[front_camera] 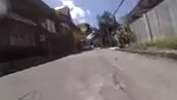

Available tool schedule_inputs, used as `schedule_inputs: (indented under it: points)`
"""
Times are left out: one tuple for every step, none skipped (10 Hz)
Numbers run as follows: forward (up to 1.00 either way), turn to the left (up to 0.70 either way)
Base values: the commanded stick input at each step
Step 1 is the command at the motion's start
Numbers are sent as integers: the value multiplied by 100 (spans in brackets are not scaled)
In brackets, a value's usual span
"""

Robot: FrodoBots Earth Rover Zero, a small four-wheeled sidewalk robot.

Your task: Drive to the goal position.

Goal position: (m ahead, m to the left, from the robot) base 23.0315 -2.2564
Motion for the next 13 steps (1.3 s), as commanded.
schedule_inputs:
  points:
    - [98, -5]
    - [98, -4]
    - [98, -9]
    - [98, -11]
    - [98, -6]
    - [98, -1]
    - [98, 0]
    - [98, 0]
    - [98, 0]
    - [98, 0]
    - [98, 0]
    - [98, 0]
    - [98, 0]
